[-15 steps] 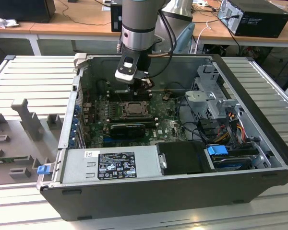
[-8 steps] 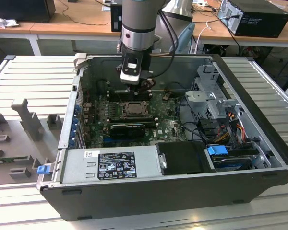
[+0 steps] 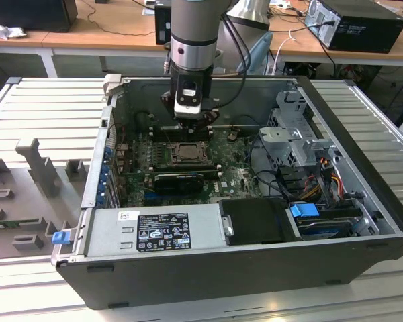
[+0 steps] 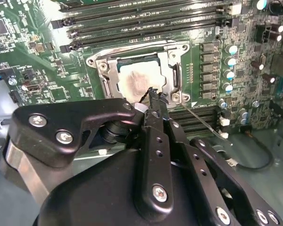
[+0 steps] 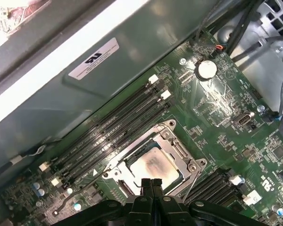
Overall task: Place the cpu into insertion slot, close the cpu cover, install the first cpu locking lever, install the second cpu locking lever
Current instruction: 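Install the first cpu locking lever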
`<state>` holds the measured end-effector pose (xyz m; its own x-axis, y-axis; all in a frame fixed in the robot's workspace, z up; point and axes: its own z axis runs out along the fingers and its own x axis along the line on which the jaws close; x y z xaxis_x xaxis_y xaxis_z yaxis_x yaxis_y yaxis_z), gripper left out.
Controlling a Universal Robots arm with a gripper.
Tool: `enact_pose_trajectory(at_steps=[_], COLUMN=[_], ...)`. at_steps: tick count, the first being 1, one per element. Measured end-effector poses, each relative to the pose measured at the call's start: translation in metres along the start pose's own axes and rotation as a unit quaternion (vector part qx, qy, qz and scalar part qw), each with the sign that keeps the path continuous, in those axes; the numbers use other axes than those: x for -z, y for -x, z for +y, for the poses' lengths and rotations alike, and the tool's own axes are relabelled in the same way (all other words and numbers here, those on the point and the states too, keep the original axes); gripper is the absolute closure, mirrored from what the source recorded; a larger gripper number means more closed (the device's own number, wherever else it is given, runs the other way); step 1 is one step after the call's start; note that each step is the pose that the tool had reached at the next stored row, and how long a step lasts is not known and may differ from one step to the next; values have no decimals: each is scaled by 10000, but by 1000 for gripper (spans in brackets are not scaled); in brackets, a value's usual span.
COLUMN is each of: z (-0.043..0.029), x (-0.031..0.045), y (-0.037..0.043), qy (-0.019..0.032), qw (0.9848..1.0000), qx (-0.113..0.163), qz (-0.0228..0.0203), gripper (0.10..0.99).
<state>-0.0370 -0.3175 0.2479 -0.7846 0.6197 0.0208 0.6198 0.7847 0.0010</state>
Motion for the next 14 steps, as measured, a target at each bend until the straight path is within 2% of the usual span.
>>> enact_pose_trajectory(at_steps=[3,7,10,12,13,14], z=[0,0,0,0,1,0], x=[-3,-5,-9,-13,-15,-18], y=[0,0,0,1,1,0], qy=[-17,-21,-25,-18,-20,-23], qw=[9999,9992,9954,9931,9911,9883], qx=[160,397,956,1169,1330,1523], qz=[-22,-23,-33,-49,-51,-51], gripper=[980,980,980,980,980,980])
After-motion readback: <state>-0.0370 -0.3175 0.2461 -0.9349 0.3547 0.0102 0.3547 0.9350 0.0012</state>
